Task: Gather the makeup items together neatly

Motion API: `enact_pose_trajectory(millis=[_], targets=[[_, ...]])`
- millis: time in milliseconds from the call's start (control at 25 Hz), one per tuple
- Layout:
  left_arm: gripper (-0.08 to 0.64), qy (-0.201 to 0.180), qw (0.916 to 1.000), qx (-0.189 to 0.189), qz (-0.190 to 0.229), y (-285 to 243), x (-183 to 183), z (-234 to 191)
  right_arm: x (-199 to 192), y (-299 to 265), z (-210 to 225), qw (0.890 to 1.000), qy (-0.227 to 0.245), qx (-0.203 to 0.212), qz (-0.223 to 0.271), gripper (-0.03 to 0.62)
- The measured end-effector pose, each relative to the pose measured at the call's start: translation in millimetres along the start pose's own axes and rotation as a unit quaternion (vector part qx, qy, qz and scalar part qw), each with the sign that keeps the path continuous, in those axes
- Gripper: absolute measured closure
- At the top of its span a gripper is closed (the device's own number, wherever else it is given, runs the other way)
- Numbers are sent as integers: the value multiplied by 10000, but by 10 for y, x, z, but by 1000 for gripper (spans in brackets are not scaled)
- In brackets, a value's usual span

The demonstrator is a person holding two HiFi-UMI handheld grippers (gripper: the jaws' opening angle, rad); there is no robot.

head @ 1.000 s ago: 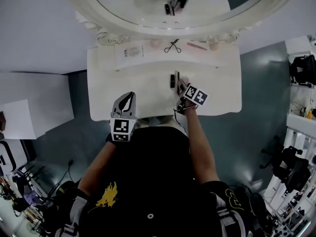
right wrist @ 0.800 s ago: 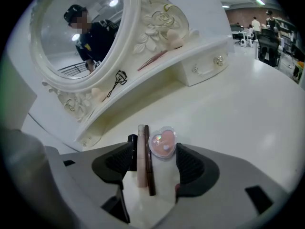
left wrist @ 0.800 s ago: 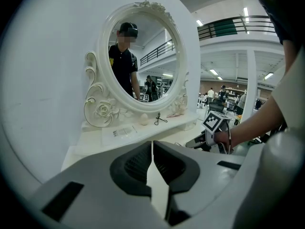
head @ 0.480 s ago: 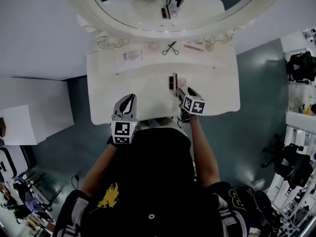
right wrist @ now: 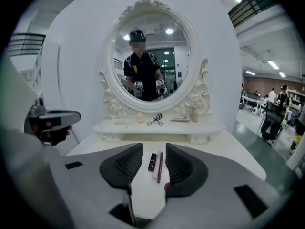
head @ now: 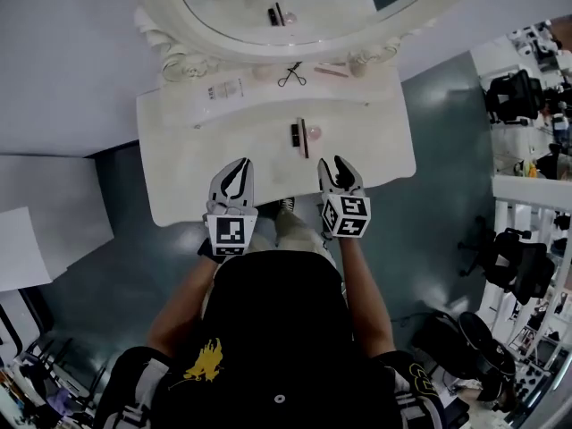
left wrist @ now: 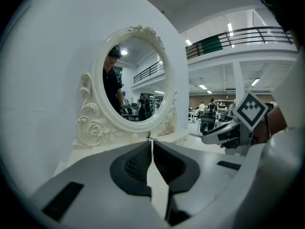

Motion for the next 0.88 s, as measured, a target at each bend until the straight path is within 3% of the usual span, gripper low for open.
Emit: enact_pose_trajectory(millis=[160,240,520,600,760,880], targets=[[537,-194,9977,-565,310,150,12,217,231,360,-397,9969,555,-133,542,469],[537,-225,9970,-583,456,333,71,340,278,593,-550,9938,820,-100,742,485],[537,-211,9964,195,798,1238,334,711,318,1562,-675,9719,1752,185,1561,575],[537,-177,9954,440,835,1524,405,890,302,1854,-642,9668,1760,403,1811,575],[537,208,9834,829,1602,2000,552,1326,172,2361,-659,9590,1552,876,2203,577],[537,226,9780,1029,1801,2331,634,1569,104,2674,-729,9519,1556,1072,2414,578]])
Point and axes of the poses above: the fingertips, and each gripper's own axes: y backward along the fingers, z to its right, x out of its top, the point moved 10 cm from there along y, backward along the fingers, and after that the axes turned 15 degrees about x, right-handed, at the moved point
